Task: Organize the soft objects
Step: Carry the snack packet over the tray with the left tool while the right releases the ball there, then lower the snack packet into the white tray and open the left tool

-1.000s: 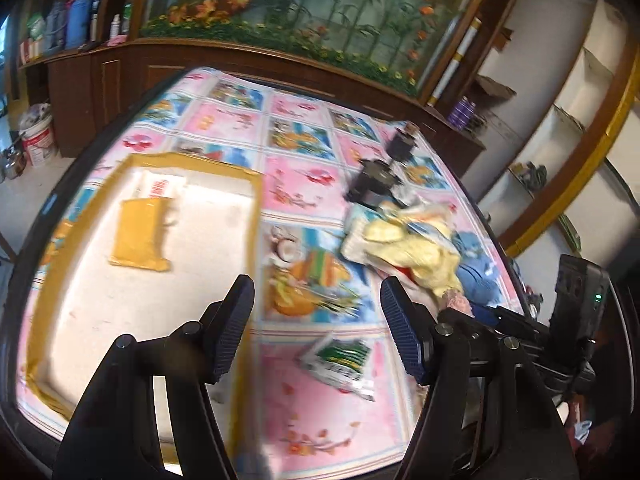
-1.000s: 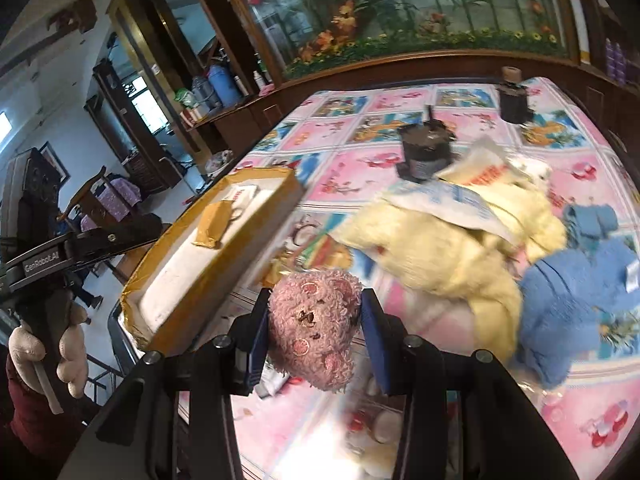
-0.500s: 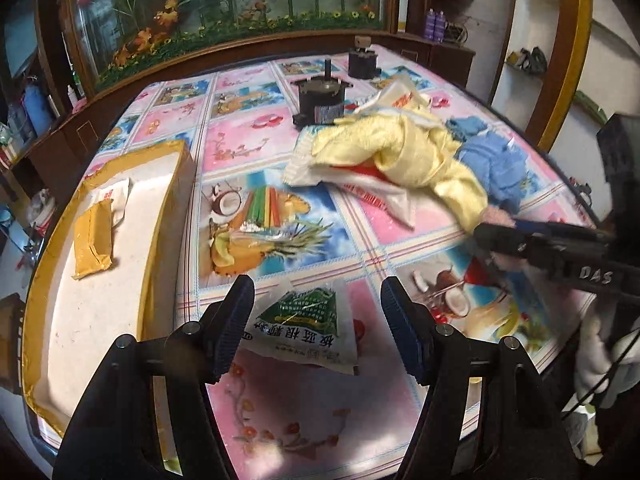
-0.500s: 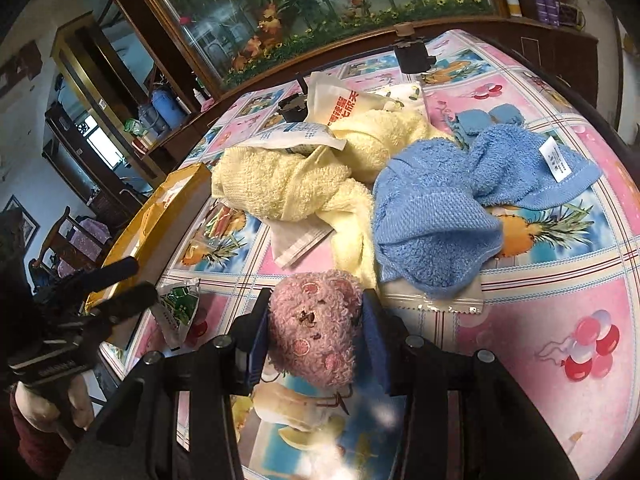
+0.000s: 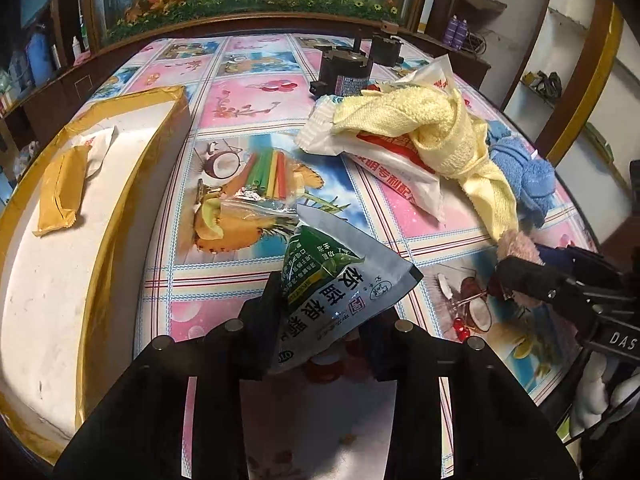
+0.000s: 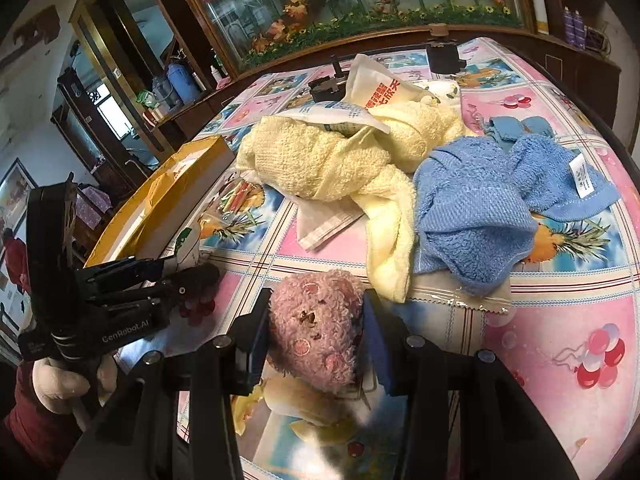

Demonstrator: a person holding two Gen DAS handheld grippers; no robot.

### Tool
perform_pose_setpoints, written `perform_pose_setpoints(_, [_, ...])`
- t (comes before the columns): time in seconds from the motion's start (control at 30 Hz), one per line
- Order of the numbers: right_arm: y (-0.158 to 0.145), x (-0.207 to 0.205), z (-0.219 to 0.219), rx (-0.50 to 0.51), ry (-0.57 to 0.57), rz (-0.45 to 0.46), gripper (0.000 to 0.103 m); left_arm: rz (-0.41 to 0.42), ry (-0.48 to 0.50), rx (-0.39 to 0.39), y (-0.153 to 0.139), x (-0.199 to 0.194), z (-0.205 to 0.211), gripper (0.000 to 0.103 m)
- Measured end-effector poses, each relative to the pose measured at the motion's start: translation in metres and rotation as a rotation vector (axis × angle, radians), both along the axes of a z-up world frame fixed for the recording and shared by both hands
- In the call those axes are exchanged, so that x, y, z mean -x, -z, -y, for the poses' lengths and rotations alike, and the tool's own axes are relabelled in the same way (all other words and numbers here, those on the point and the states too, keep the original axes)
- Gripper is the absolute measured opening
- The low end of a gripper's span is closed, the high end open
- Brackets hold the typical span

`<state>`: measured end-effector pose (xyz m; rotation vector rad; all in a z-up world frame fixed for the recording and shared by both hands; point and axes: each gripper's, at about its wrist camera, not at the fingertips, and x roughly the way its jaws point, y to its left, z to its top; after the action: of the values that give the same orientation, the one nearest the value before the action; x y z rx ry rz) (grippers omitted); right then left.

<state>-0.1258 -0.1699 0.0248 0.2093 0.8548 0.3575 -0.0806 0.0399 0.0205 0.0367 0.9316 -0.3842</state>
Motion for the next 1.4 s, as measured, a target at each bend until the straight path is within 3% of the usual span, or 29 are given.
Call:
perform_pose_setpoints(0.23, [-0.004, -0.001, -0.004, 0.041, 0.006, 0.006, 0.043, 0.040, -0.033, 0.162, -0.046, 0.024, -0.037, 0.034])
perform_pose_setpoints(0.37, [-0.024, -0.004, -0.024, 0.002, -0.045, 0.016, 0.043, 0.087, -0.105, 0.165, -0.073, 0.025, -0.081, 0.034])
perform_pose_setpoints(0.43, [-0.042, -0.008, -0.044, -0.002, -0.093, 0.048, 0.042, 0.107, -0.166, 0.121, -0.080, 0.019, -0.108, 0.034])
perform_pose_setpoints(0.57, [-0.072, -0.020, -0.093, -0.023, -0.208, 0.084, 0.042, 0.049, -0.266, 0.087, -0.071, -0.006, -0.158, 0.034])
perform_pose_setpoints(0.67, [-0.084, -0.037, -0.141, 0.016, -0.275, 0.114, 0.042, 0.008, -0.340, 0.054, -0.053, -0.029, -0.185, 0.034])
perform_pose_setpoints(0.87, [-0.072, -0.099, -0.218, 0.058, -0.339, 0.034, 0.042, -0.051, -0.419, 0.046, -0.021, -0.076, -0.218, 0.035])
perform_pose_setpoints(0.97, [-0.055, -0.129, -0.249, 0.134, -0.329, 0.024, 0.045, -0.087, -0.442, 0.119, -0.015, -0.085, -0.234, 0.037])
perform_pose_setpoints(1.03, [-0.040, -0.154, -0.262, 0.156, -0.308, -0.007, 0.046, -0.105, -0.440, 0.203, -0.013, -0.084, -0.246, 0.038])
perform_pose_setpoints(1.13, [-0.022, -0.184, -0.274, 0.158, -0.295, -0.089, 0.049, -0.096, -0.430, 0.261, -0.019, -0.079, -0.256, 0.041])
perform_pose_setpoints(1.23, [-0.019, -0.192, -0.275, 0.138, -0.279, -0.115, 0.049, -0.094, -0.426, 0.319, -0.022, -0.076, -0.264, 0.041])
perform_pose_setpoints(1.4, [-0.044, -0.167, -0.257, 0.091, -0.254, -0.045, 0.049, -0.003, -0.447, 0.281, -0.047, -0.054, -0.258, 0.042])
